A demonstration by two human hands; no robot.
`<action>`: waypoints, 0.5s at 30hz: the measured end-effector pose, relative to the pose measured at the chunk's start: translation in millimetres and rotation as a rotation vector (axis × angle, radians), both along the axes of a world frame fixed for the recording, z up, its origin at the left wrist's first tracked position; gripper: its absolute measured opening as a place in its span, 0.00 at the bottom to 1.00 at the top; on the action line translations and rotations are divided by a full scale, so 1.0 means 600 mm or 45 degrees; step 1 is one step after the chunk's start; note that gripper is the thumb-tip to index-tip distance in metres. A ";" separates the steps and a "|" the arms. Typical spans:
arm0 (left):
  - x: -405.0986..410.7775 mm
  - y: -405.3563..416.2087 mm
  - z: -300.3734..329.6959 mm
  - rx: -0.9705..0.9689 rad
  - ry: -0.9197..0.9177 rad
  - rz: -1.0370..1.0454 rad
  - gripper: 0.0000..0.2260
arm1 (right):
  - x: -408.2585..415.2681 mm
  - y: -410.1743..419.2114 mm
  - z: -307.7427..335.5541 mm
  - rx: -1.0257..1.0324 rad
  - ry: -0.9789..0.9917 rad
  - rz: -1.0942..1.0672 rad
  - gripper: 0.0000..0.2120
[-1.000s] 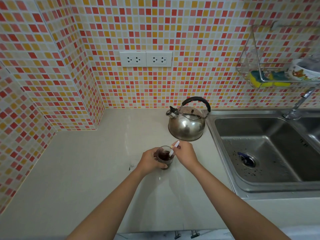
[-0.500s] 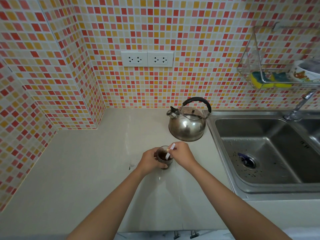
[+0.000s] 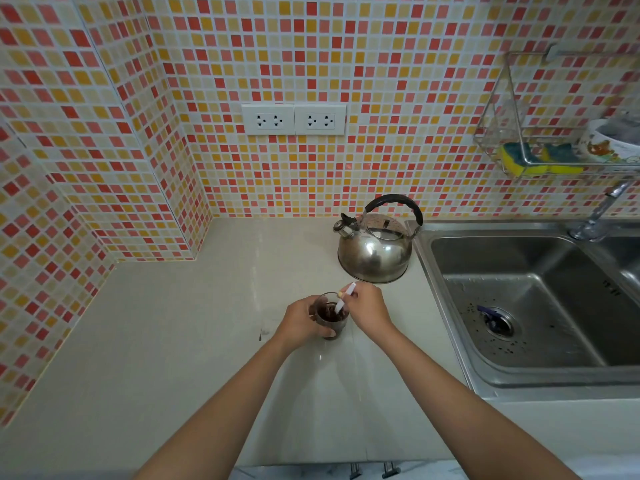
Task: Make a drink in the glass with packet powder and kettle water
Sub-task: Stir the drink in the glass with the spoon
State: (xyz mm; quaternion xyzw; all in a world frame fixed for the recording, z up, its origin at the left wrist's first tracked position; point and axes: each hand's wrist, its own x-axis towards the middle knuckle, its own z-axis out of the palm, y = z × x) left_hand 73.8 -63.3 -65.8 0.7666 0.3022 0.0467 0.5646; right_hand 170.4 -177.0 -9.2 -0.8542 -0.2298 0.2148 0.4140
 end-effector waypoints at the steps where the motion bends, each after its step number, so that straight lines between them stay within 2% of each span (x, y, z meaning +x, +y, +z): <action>1: 0.000 0.000 -0.001 -0.001 -0.002 0.006 0.32 | 0.003 -0.003 -0.003 0.004 -0.006 -0.021 0.15; 7: 0.000 0.001 -0.005 -0.005 -0.009 0.014 0.34 | 0.008 -0.010 -0.009 0.057 0.173 -0.128 0.08; 11: 0.000 0.001 -0.006 0.001 0.000 0.026 0.34 | 0.003 -0.013 -0.013 0.030 0.088 -0.113 0.07; 13: 0.000 0.001 -0.006 0.005 0.004 0.025 0.33 | 0.004 -0.014 -0.018 -0.002 0.032 -0.091 0.17; 15: 0.001 0.000 -0.006 0.001 0.013 0.032 0.34 | 0.005 -0.015 -0.020 -0.025 0.066 -0.109 0.16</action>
